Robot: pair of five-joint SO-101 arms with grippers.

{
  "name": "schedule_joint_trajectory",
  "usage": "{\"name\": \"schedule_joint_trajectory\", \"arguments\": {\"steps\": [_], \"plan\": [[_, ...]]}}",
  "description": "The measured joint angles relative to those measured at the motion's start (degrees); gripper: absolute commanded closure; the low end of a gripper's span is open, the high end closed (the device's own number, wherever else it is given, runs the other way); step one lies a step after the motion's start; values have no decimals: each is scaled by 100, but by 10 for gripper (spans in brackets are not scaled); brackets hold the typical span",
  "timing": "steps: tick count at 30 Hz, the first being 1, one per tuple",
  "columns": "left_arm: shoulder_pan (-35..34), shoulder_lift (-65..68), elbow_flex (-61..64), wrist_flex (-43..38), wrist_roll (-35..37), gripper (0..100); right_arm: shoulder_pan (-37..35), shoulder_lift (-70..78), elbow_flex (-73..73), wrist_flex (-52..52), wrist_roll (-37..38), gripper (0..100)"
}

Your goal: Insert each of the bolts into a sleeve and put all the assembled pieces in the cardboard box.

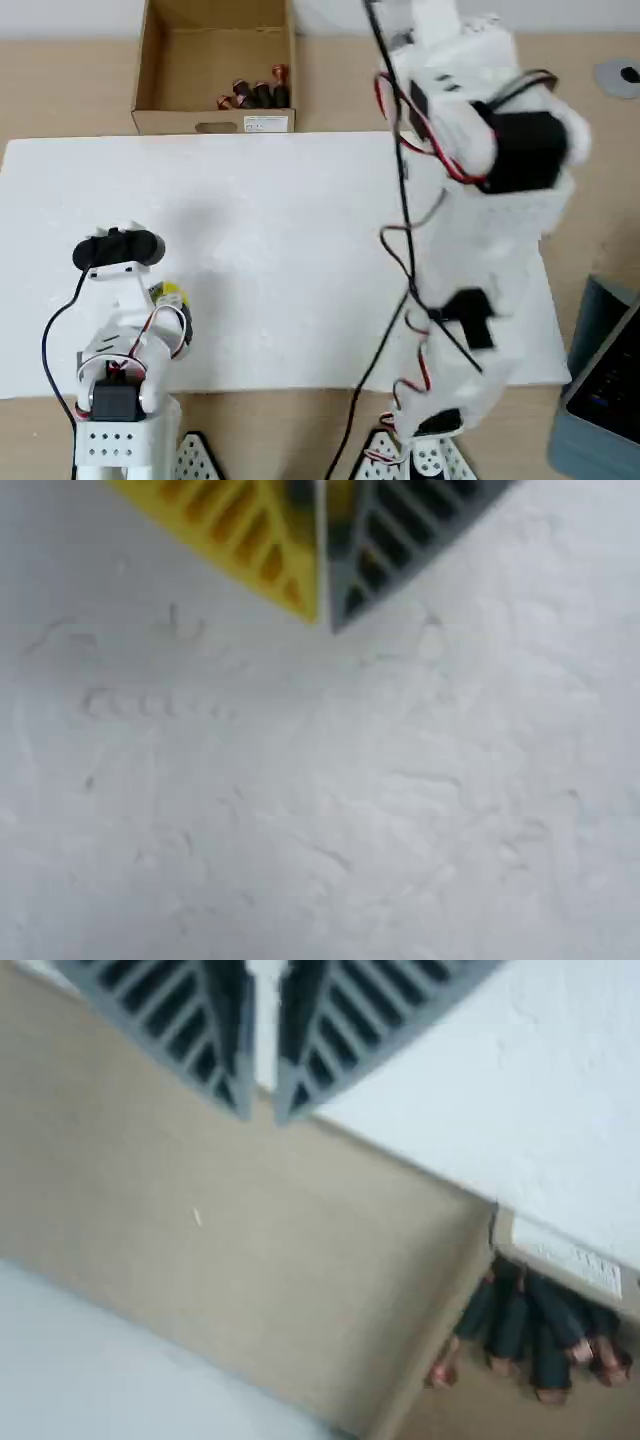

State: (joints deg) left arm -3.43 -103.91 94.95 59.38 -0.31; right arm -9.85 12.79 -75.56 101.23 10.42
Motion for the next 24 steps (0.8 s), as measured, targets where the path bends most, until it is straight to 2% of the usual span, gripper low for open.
{"name": "schedule_joint_trajectory", "arguments": {"steps": [7,14,24], "plan": [[0,0,0,0,0,998,360,-1477,2312,9,-229,989],[0,0,0,0,0,998,413,-2576,4062,-79,-519,989],[0,0,0,0,0,998,519,-4422,7376,-1371,-624,989]]}}
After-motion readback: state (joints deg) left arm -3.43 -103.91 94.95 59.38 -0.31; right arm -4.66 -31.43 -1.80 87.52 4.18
